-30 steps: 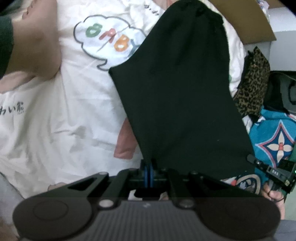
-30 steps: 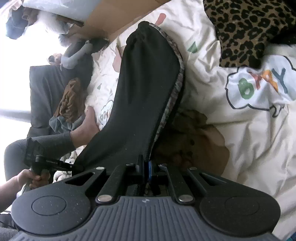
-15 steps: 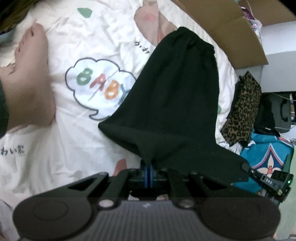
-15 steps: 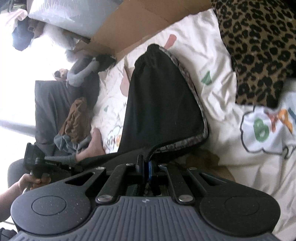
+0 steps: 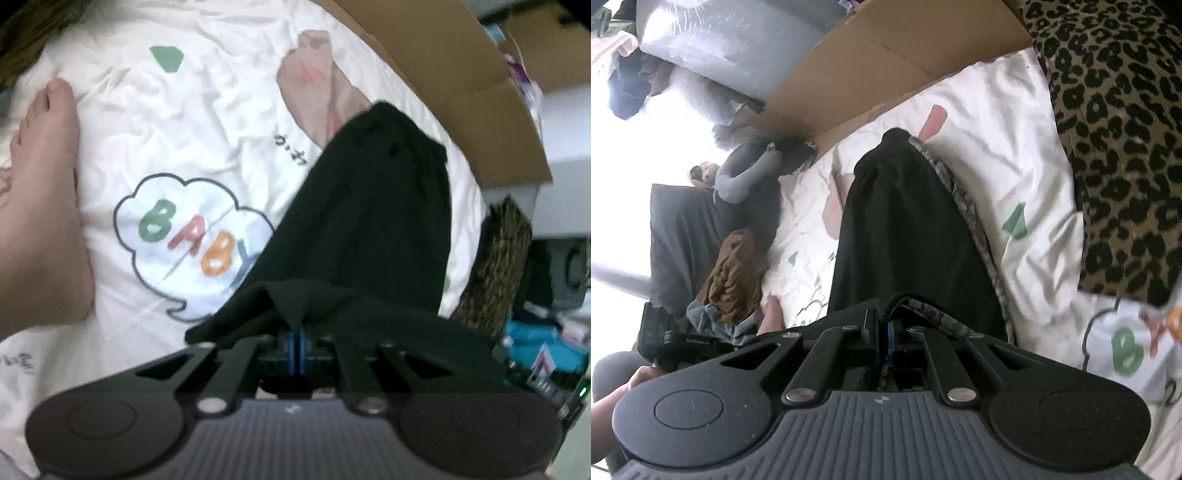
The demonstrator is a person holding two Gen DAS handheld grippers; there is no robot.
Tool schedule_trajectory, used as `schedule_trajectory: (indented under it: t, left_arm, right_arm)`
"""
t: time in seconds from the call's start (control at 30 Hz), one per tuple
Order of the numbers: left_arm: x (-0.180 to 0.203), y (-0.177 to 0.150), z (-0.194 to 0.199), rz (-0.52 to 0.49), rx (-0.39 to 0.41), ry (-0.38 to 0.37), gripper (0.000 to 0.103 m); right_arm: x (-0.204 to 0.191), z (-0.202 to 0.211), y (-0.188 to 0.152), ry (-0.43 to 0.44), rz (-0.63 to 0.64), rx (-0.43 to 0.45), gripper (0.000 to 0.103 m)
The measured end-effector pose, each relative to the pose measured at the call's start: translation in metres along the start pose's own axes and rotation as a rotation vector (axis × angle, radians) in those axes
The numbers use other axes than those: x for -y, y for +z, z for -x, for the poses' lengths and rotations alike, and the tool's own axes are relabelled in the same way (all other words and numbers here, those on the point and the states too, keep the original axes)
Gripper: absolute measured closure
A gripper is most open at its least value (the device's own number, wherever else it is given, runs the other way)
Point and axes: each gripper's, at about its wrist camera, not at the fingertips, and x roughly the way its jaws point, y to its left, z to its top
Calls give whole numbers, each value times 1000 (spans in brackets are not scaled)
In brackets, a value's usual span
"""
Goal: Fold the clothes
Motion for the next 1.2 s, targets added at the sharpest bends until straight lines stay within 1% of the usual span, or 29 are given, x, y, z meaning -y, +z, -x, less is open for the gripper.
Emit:
schedule_trajectory:
  t: [0.1,0.3,0.47,0.67,0.77,0.93,1.03,1.07,1.13,1.2]
  left_arm:
    - [-6,11,-10,36,18,-15,100]
    - [-6,27,-25,42,42,-18,100]
    - [-5,43,-40,48,56,-32,100]
    - [-3,63,-53,34,53,-27,100]
    - [-7,72,-59,47,54,-30,100]
    - [-9,86,-70,52,65,-49,100]
    - [-11,93,-83,21,63,-31,100]
    - [-10,94,-88,-11,61,-19,99]
    - [-8,94,-97,-50,43,-15,92]
    - [-13,93,-101,-35,39,-31,86]
  right_arm:
    - [6,-9,9,-13,-17,22,101]
    - [10,-29,22,-33,-27,51,101]
    - [25,-45,29,-40,-47,67,101]
    - [29,-56,39,-27,-44,69,101]
    - [34,-63,44,-22,-52,67,101]
    - [38,-69,50,16,-74,96,101]
    - [42,-78,54,12,-78,99,100]
    - [46,-83,55,1,-88,89,100]
    - [54,-91,53,-11,-117,63,97]
    - [59,-93,49,-9,-132,56,96]
